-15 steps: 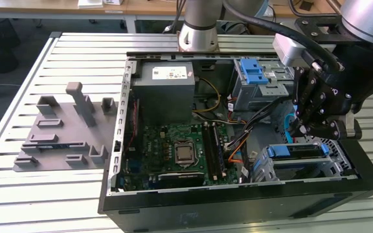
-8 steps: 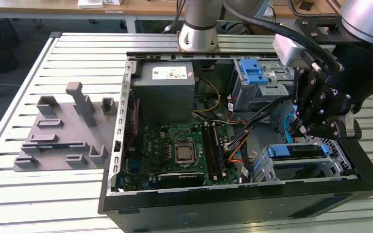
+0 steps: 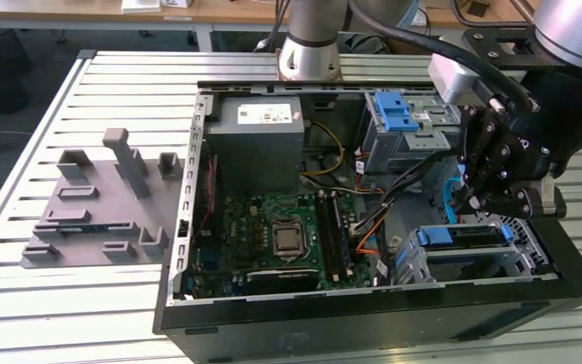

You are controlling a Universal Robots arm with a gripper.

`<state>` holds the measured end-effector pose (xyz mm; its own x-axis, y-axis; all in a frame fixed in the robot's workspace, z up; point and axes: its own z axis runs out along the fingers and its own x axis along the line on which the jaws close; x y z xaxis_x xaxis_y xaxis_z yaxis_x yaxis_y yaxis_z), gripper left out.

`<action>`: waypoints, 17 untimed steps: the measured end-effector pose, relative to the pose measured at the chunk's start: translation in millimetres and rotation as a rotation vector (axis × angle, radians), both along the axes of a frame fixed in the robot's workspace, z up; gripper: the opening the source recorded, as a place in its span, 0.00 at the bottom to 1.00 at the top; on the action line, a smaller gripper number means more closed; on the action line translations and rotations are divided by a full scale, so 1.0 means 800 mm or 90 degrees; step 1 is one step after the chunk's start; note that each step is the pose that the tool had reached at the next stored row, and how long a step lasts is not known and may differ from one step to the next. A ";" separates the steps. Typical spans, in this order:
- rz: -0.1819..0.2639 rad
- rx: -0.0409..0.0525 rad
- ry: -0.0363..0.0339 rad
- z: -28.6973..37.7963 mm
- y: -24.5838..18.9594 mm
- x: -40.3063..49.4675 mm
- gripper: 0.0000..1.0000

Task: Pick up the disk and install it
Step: 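Insert the first disk wire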

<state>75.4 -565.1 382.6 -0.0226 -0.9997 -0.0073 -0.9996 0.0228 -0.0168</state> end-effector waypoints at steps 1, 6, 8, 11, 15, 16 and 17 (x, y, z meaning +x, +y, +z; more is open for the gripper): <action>0.000 -0.0001 0.0000 0.0000 0.0001 0.002 0.11; 0.000 -0.0001 0.0000 -0.0003 0.0041 0.011 0.11; 0.000 -0.0003 0.0000 -0.0003 0.0069 0.013 0.11; 0.000 -0.0003 0.0000 -0.0003 0.0098 0.013 0.11; 0.001 -0.0004 0.0000 -0.0003 0.0151 0.013 0.11; 0.004 -0.0004 0.0000 -0.0004 0.0153 0.013 0.11; 0.014 -0.0005 0.0000 -0.0004 0.0153 0.013 0.11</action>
